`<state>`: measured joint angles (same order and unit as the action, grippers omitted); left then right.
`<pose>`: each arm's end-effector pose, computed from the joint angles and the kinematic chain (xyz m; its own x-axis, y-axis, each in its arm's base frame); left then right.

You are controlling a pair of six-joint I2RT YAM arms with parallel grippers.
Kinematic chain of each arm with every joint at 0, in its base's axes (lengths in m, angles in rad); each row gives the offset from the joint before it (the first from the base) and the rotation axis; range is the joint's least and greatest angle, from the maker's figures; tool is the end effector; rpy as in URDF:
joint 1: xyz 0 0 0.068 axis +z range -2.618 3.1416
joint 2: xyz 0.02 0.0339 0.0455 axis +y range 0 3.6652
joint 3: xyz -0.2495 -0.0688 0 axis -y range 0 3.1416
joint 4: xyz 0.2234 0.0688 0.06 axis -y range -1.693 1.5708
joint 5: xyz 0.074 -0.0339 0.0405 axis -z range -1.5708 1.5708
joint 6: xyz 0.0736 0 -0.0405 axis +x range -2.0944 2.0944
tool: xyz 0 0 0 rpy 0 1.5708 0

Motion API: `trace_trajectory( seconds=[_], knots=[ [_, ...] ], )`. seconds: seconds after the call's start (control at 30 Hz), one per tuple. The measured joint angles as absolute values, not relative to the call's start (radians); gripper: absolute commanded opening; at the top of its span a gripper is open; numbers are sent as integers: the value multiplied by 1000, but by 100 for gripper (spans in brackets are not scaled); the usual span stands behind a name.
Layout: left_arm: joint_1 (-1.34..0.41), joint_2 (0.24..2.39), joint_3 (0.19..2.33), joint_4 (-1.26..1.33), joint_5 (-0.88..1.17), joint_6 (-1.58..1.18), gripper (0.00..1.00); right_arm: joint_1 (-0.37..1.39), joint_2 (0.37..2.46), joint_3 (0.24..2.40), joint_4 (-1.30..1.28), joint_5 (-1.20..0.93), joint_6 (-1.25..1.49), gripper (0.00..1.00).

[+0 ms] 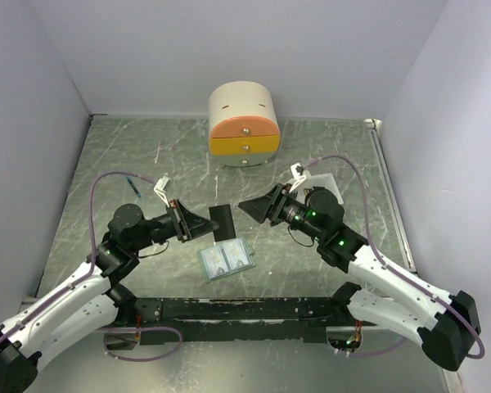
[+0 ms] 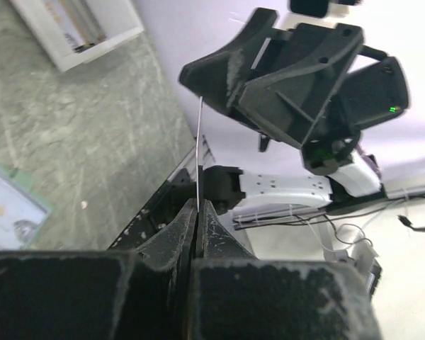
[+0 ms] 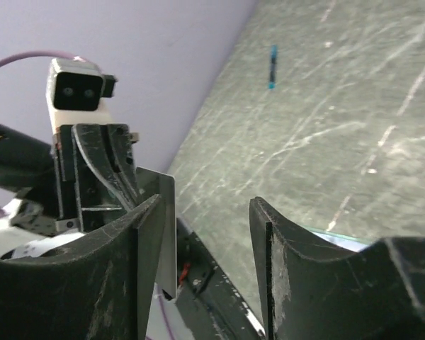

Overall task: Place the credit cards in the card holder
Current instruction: Adjust the card holder at the center of the board.

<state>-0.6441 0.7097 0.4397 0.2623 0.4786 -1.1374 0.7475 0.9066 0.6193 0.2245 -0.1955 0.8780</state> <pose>0.1407 -0.1480 0.2732 -0.8205 -0.3913 -0.4167 0.3729 0.1861 -0.9090 0.1688 0.1759 0.2950 -0.6519 0.4249 -0.6281 -0.4813 0.4081 0.7757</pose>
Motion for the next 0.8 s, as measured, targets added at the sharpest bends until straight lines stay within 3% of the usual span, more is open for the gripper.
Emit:
trace_trajectory(
  seconds=[0.13, 0.4, 0.8],
  knots=[
    [-644, 698, 447, 134, 430, -1098, 8, 748, 888, 630, 98, -116, 825, 52],
    [-644, 769, 451, -108, 311, -1036, 7, 749, 1065, 688, -166, -40, 727, 38],
    [-644, 922, 450, -176, 251, -1001, 7, 773, 1293, 667, -221, 25, 667, 33]
  ],
)
